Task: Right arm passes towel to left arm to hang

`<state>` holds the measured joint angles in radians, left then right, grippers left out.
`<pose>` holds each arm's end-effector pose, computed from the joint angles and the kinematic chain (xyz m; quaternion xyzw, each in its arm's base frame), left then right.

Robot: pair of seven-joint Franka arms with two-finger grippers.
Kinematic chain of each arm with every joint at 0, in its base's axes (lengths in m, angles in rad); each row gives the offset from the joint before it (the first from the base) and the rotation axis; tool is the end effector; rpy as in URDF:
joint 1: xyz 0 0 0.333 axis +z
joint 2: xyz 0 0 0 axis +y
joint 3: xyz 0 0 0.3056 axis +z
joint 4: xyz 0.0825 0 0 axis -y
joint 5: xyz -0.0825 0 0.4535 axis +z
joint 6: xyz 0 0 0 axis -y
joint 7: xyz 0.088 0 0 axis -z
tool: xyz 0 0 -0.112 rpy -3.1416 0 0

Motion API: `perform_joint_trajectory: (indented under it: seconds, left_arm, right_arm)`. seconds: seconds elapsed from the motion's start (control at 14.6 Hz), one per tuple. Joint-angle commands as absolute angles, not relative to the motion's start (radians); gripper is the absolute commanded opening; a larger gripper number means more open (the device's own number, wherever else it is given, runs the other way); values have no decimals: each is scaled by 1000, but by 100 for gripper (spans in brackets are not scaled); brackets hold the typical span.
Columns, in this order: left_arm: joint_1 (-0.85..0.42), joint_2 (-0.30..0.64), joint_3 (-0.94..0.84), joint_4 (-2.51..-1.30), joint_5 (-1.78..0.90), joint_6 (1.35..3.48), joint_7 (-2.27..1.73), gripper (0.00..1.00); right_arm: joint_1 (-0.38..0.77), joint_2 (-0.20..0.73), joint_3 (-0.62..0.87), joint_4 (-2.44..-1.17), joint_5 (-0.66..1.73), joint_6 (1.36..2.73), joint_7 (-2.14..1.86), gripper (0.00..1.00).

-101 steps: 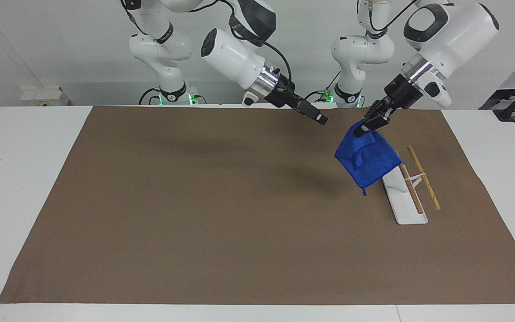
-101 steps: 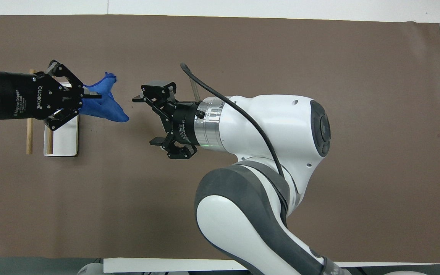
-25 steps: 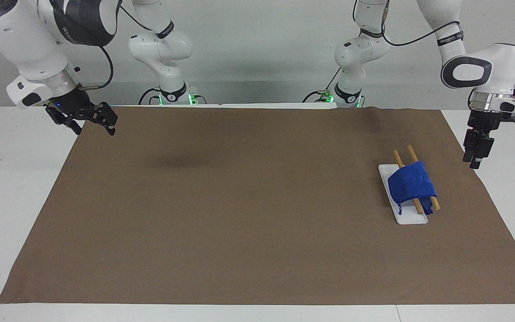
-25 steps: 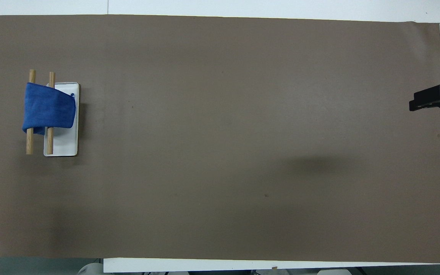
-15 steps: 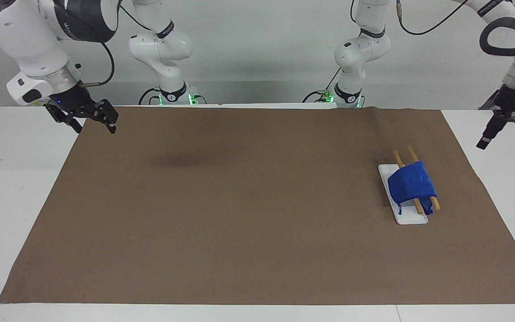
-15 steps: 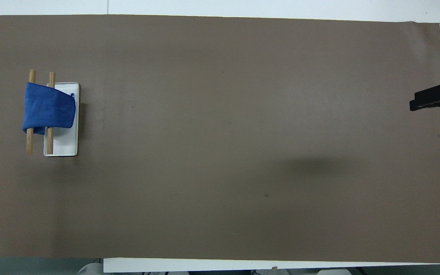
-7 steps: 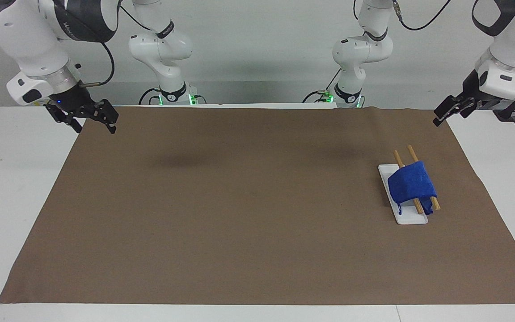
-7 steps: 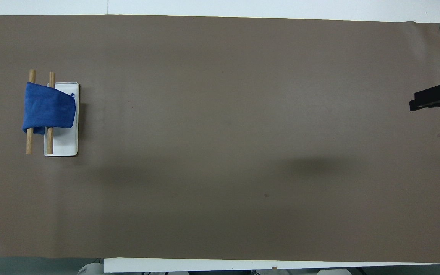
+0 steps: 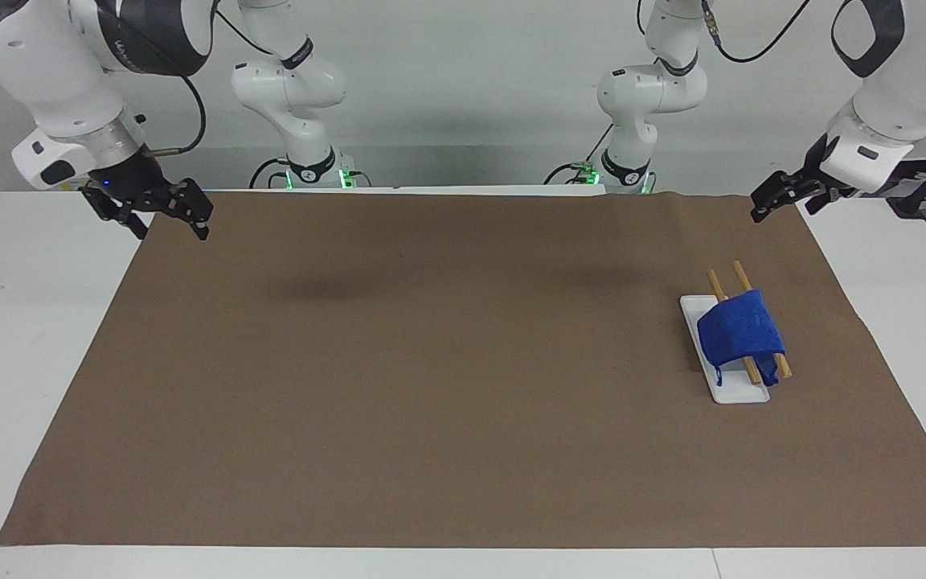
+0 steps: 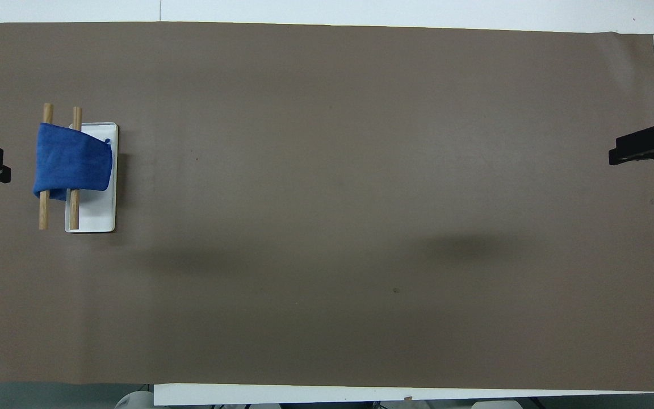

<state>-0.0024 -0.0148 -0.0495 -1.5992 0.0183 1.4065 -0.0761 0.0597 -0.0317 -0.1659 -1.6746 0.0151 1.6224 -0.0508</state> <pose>0.5986 -0.0290 0.5903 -0.9959 -0.0128 0.0880 0.0151 0.6134 -0.0650 0.5766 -0.9995 0.0281 0.0096 0.0109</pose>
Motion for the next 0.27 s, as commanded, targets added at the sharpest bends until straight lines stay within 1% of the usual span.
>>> perform_joint_trajectory:
  seconds: [0.0, 0.07, 0.21]
  left_arm:
    - [-15, -52, -48, -1660, 15, 1437, -61, 99]
    - [-15, -48, -46, -1634, 5, 1427, -60, 99]
    - [-15, -49, -40, -1629, -32, 1427, -58, 99]
  right_arm:
    - [58, -49, -166, -1689, 15, 1617, -64, 100]
    - [58, -49, -166, -1690, 15, 1617, -63, 100]
    - [58, -49, -166, -1689, 15, 1617, -64, 100]
